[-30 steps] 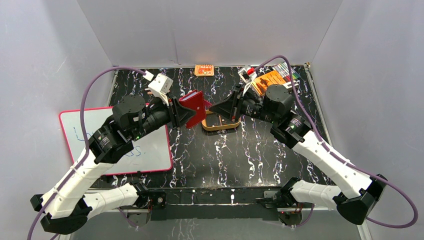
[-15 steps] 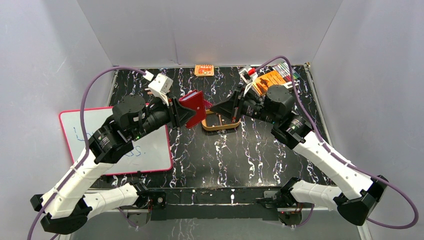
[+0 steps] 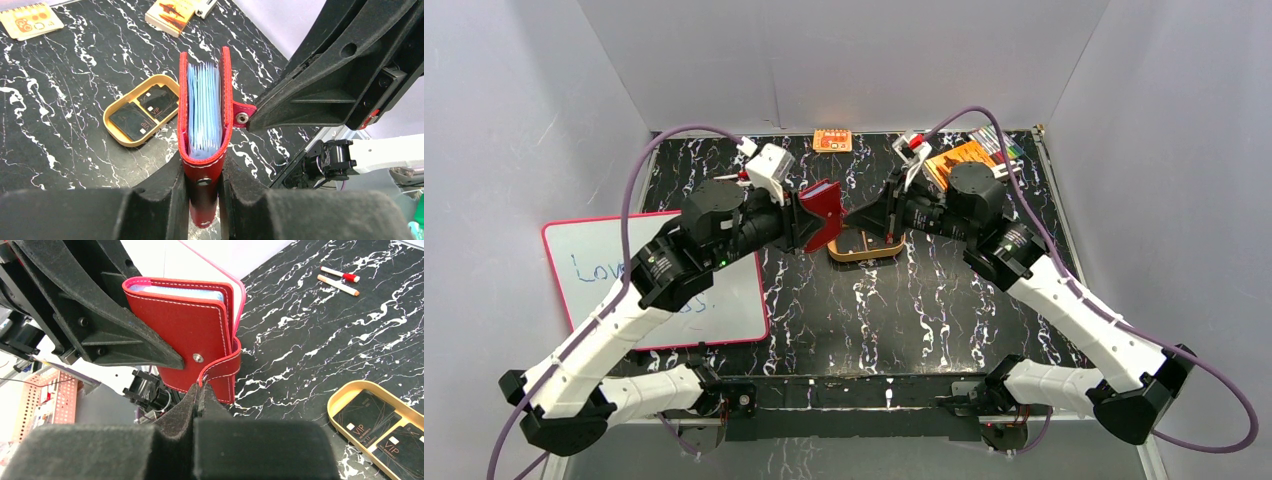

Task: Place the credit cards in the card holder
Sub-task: Close the card holder.

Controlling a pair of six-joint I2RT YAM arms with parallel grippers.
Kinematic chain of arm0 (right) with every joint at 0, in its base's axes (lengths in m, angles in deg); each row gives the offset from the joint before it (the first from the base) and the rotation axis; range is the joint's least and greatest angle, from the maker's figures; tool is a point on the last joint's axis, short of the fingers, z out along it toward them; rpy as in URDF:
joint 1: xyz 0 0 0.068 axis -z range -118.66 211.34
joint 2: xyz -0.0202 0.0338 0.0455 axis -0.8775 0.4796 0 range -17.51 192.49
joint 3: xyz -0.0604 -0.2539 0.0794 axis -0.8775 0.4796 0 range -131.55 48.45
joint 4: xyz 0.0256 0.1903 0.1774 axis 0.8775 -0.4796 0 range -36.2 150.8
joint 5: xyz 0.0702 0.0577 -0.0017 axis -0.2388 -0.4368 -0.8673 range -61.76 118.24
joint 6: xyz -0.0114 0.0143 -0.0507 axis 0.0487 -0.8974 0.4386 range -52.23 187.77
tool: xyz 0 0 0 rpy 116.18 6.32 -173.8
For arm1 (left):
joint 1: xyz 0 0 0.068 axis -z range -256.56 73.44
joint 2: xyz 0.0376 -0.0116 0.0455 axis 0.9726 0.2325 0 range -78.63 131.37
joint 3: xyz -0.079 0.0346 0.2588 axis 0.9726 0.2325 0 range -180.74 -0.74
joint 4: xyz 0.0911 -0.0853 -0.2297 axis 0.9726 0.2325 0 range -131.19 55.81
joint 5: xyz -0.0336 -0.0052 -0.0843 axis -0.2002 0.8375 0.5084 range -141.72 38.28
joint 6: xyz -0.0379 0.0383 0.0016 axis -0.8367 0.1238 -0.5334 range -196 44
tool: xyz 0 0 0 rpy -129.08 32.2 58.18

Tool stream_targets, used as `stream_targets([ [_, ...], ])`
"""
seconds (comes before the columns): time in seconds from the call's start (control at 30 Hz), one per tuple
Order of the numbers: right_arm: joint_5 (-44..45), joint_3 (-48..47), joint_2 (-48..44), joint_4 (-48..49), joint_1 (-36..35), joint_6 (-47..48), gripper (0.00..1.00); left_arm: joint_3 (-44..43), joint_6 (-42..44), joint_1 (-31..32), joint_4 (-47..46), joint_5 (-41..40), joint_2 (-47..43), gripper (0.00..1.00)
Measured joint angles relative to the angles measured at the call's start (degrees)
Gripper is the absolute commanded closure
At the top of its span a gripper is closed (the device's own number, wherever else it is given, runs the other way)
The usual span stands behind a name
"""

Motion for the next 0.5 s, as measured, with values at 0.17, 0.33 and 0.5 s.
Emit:
stream_targets([
  [0.17, -0.48, -0.02, 1.29, -0.24, 0.17, 0.35, 1.0, -0.55, 0.76, 0.0, 0.07, -0.24, 2.01, 1.0],
  [0.33, -0.5, -0.68, 2.75, -0.42, 0.28, 1.01, 1.0, -0.87, 1.42, 0.0, 0.2, -0.42, 2.8, 1.0],
  [0.5, -0.46, -1.36, 3.52, -1.18, 0.28, 1.84, 1.0, -0.98, 1.84, 0.0, 0.2, -0.5, 3.28, 1.0],
])
